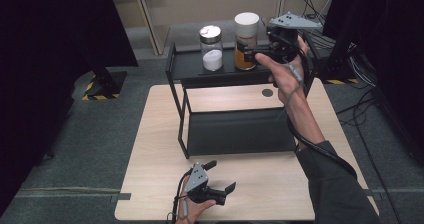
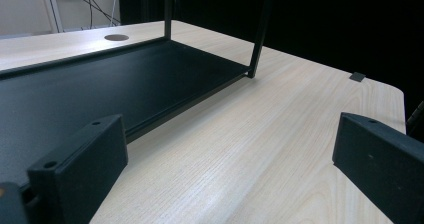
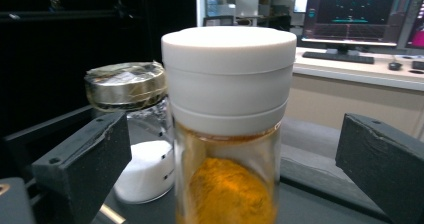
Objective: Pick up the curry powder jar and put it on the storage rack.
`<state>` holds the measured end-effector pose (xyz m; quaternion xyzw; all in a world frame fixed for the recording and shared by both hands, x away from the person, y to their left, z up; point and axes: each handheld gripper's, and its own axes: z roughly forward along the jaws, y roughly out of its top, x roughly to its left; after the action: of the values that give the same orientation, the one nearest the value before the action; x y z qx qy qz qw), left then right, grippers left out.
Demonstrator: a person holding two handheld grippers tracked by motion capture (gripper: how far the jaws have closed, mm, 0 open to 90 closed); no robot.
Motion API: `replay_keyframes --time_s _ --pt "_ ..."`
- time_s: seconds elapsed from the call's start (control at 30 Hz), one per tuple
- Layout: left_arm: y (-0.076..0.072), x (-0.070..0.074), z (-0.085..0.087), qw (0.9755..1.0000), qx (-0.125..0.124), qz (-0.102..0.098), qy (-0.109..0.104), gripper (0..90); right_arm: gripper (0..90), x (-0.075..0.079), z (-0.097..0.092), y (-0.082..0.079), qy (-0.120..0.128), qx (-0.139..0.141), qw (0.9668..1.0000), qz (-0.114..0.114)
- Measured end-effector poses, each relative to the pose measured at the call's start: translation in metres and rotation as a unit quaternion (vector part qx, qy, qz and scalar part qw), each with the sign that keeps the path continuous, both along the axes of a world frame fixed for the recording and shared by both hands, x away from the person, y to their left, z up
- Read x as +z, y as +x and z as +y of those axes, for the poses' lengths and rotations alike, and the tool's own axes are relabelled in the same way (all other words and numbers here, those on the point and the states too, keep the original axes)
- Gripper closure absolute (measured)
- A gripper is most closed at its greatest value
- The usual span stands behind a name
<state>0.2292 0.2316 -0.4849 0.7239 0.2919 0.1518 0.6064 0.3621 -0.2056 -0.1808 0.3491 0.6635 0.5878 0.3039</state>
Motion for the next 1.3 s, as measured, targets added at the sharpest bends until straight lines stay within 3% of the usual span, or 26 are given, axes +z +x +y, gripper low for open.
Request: replay_keyframes --time_s 0.4,0.63,1.1,1.3 --pt "0.000 -0.001 -0.001 1.0000 0.003 0.001 0.000 0.5 0.4 -0.012 -0.019 -0.027 -0.001 0.011 0.9999 -0.008" --pt "0.000 -0.001 0.000 1.0000 0.003 0.002 0.000 0.5 0.4 -0.027 -0.029 -0.039 0.010 0.029 0.9995 -0.009" --pt "0.000 -0.001 0.000 1.0000 0.005 0.002 0.000 0.5 0.4 -0.061 -0.037 -0.068 -0.009 0.043 0.9986 -0.030" --pt "0.000 -0.001 -0.001 1.0000 0.005 0.002 0.000 0.5 0.4 -0.078 -0.042 -0.076 -0.006 0.052 0.9983 -0.026"
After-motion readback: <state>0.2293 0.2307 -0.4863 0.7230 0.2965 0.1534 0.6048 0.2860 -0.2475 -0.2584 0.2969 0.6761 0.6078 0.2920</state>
